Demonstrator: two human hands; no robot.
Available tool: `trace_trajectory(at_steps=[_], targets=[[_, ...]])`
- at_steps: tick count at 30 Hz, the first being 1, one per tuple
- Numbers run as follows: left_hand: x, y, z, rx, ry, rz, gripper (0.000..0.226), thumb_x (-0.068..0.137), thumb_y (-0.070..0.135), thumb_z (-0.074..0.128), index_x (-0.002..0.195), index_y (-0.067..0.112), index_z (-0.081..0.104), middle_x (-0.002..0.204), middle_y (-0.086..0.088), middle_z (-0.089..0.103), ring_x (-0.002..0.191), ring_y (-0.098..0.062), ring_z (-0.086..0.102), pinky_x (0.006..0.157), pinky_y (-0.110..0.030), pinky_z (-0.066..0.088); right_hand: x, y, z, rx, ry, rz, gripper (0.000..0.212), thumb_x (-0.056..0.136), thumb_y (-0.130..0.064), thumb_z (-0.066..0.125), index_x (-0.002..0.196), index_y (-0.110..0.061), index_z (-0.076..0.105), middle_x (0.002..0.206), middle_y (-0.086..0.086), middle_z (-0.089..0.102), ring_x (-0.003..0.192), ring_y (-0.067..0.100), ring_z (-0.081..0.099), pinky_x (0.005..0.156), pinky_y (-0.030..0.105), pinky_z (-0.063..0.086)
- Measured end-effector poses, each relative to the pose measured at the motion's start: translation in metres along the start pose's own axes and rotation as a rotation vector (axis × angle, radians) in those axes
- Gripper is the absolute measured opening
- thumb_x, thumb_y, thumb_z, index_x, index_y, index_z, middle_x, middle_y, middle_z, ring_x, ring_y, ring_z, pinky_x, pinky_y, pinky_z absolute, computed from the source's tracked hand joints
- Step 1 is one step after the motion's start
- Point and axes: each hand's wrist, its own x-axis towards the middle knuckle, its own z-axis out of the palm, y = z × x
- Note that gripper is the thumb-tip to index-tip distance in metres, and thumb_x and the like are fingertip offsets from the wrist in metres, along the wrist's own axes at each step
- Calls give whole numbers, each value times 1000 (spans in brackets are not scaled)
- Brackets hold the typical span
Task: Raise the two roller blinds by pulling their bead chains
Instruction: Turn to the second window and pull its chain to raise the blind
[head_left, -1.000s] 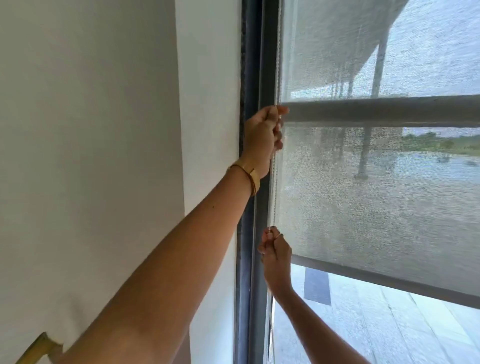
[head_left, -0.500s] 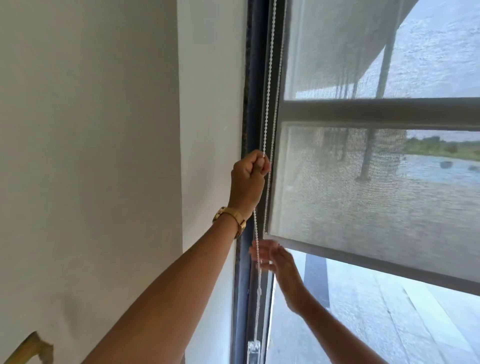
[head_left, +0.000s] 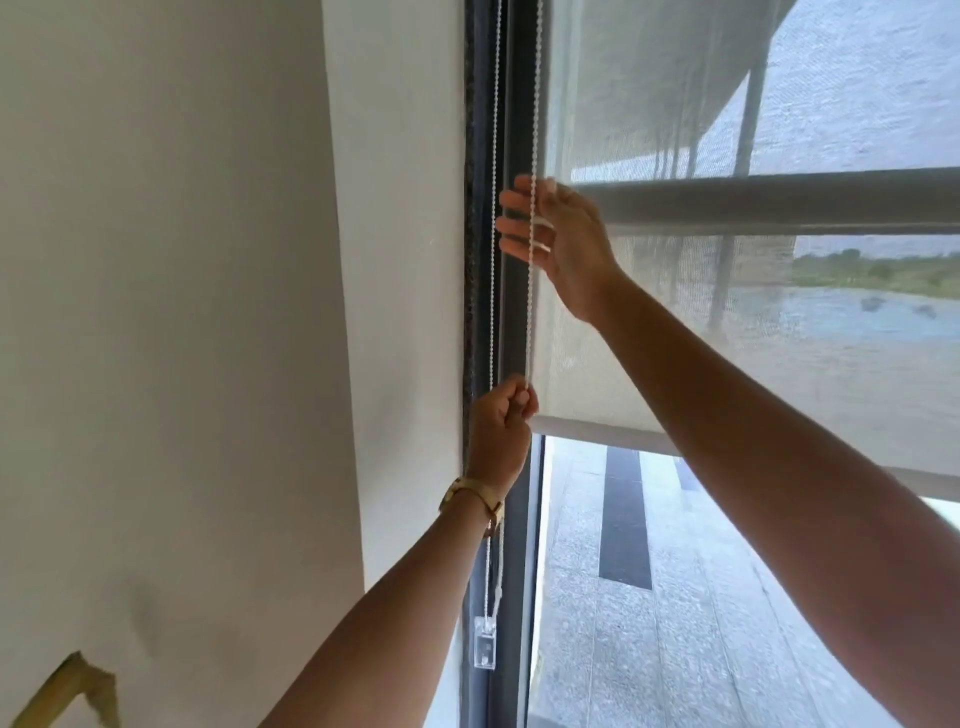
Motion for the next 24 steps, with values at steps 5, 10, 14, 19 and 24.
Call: trace_trajectory(at_steps=[5,10,14,19,24], targets=[[-31,-30,-17,68,20,-84,28,93,-8,33,69,-5,49,61,-8,46,61,-11,44,64,-19,38,17,-30,13,38,22,69,26,100,-17,37,96,-5,60,81,5,62,67,16,62,69,30,56],[-54,-31,-17,97,-30,-142,25,88,-12,32,68,-6,45,63,-19,44,62,-18,41,63,-28,36,3,-13,27,-143,96,20,41,96,-4,23,71,-15,53,56,-3,40,40,5,30,39,20,21],[-48,-25,-22,96,-219,-209,29,95,0,33,74,2,54,64,-10,55,54,-16,54,50,-22,46,-15,-6,21,-99,144,-158,39,78,10,19,63,-18,41,59,-1,35,47,5,29,46,25,16],[-15,-4,-35,173,-476,-253,29,97,0,35,115,1,59,119,-19,65,103,-17,62,90,-23,50,-33,-7,12,-36,113,-290,35,78,11,20,65,-16,37,59,1,31,47,4,28,42,19,18],[37,50,-41,-32,-268,-216,38,102,23,33,133,7,48,125,-16,61,107,-26,60,88,-34,52,-50,16,-4,-93,175,-300,32,80,11,23,65,-14,38,59,0,33,50,7,29,46,26,16]])
